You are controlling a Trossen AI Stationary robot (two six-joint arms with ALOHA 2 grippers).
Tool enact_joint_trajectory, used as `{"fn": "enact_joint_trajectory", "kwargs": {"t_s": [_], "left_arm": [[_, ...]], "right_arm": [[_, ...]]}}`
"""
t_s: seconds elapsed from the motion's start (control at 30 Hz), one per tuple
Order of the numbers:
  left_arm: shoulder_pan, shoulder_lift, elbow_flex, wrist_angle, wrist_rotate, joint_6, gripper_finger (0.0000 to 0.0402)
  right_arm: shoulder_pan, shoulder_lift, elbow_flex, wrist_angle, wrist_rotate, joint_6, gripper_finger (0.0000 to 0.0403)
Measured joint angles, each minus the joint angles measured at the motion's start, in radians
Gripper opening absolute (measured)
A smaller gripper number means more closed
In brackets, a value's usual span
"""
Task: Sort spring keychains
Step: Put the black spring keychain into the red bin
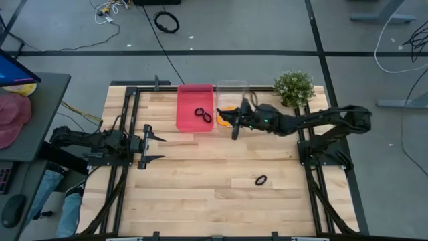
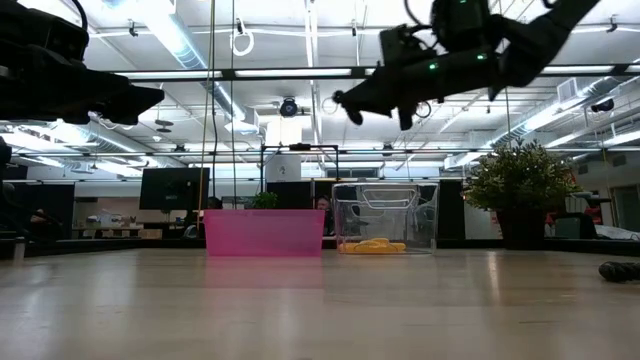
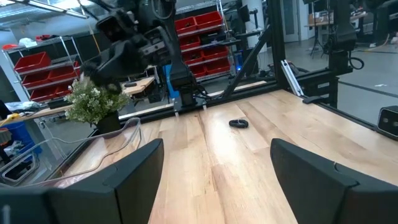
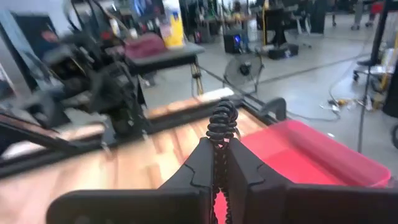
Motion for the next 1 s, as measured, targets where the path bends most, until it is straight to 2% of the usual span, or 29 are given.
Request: {"fn": "enact_joint_trajectory", "kwargs": {"t_s": [0.3, 0.57, 1.0], "left_arm": [[0.0, 0.0, 0.0, 0.0, 0.0, 0.0, 0.0298], [0.0, 0.0, 0.0, 0.0, 0.0, 0.0, 0.0298], [0.0, 0.0, 0.0, 0.0, 0.0, 0.0, 0.0298]], "right_arm": [[-0.054, 0.15, 0.194, -0.04, 0.001, -0.01, 0.0015], [-0.097, 0.241, 0.325, -0.049, -0.055, 0.004, 0.0015], [-0.164, 0.257, 0.357, -0.048, -0.073, 0.019, 0.0016]]}}
